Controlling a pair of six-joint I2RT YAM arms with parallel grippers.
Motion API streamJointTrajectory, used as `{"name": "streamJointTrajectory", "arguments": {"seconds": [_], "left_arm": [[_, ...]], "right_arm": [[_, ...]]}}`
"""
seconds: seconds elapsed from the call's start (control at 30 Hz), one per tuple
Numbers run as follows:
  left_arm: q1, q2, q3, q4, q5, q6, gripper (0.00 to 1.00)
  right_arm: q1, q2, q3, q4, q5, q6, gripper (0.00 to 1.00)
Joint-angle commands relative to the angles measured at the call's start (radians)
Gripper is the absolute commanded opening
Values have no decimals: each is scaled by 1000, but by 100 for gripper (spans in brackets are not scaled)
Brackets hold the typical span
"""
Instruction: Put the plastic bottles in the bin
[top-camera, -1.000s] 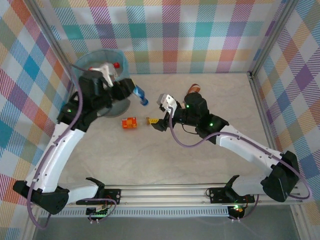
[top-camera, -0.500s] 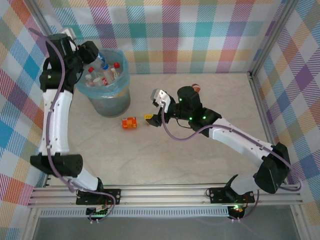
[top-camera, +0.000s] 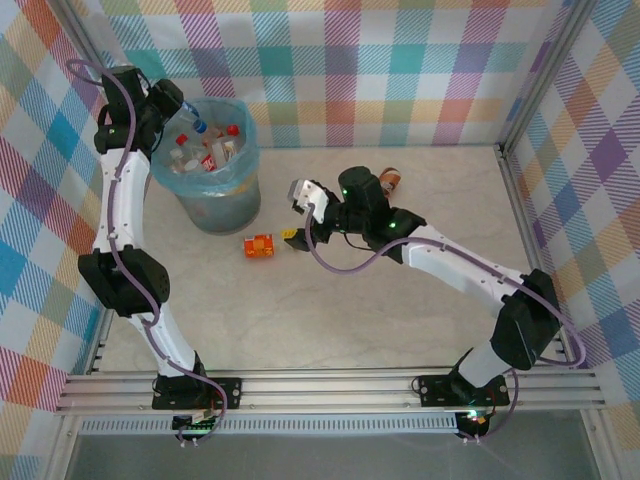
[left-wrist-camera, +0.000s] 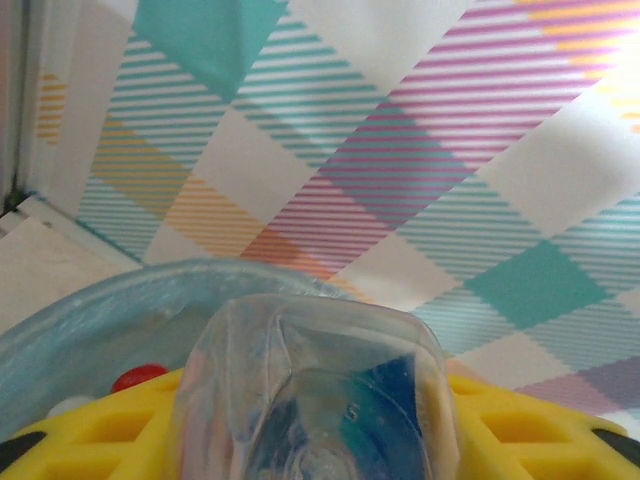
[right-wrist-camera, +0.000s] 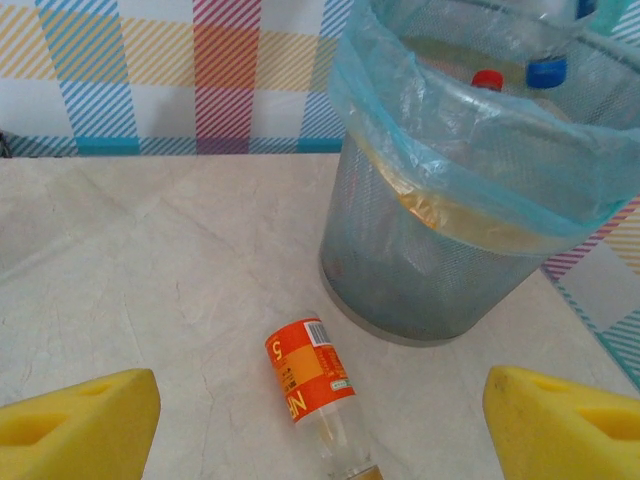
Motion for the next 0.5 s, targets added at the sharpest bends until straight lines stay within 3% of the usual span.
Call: {"name": "streamJointTrajectory", "arguments": {"seconds": [0.0, 0.13, 0.27, 0.33, 0.47], "left_arm": [[-1, 25, 6, 89, -1, -43, 53], [-1, 40, -42, 135, 29, -85, 58], [-1, 41, -61, 124, 53, -95, 78], [-1, 24, -81, 121, 37, -78, 84], [-2, -31, -126, 112, -12, -32, 82]], "right_arm": [[7, 28, 47, -30, -31, -59, 84], [5, 53, 60, -42, -33, -74, 84], [5, 63, 67, -41, -39, -79, 84], [5, 63, 67, -45, -41, -81, 84], [5, 61, 64, -52, -46, -87, 84]]}}
